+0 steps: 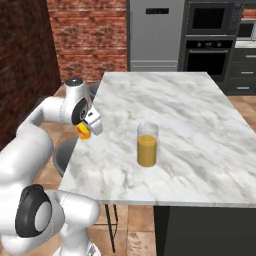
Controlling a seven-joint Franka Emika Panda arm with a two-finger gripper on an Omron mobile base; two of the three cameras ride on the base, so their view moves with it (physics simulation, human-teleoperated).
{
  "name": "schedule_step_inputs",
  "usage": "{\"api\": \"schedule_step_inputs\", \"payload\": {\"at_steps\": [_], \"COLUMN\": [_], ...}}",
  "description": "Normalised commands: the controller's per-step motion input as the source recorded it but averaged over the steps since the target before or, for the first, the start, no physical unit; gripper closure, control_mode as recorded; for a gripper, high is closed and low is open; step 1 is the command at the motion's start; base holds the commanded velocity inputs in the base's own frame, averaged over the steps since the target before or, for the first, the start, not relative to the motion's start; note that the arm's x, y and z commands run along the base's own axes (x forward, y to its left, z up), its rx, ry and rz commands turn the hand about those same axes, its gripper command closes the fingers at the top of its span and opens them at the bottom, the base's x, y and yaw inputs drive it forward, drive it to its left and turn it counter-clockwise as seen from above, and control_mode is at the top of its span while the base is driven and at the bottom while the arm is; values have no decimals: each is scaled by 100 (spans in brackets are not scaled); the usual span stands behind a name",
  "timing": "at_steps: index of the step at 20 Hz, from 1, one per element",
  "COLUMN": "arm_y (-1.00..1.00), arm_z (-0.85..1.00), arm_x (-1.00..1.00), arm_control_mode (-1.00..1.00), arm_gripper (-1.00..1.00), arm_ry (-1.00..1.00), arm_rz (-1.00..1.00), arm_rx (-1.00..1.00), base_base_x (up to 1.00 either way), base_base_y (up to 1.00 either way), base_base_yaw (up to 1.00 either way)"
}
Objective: Place the pitcher and cup on the dining counter for serving.
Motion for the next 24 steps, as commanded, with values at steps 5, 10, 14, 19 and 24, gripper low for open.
{"api": "schedule_step_inputs", "payload": {"at_steps": [5, 10, 14, 19, 24], "arm_y": [-13, -8, -11, -19, -22], "arm_z": [-62, -52, -58, -55, -54], "arm_x": [61, 69, 50, 38, 2], "arm_control_mode": [-100, -100, -100, -100, -100], "arm_gripper": [100, 100, 100, 100, 100], "arm_ry": [1, 5, 9, 2, 0], "arm_rz": [-2, -5, -5, -7, -4], "arm_rx": [0, 0, 0, 0, -1], "base_base_x": [0, 0, 0, 0, 0], "base_base_y": [0, 0, 0, 0, 0], "base_base_yaw": [0, 0, 0, 0, 0]}}
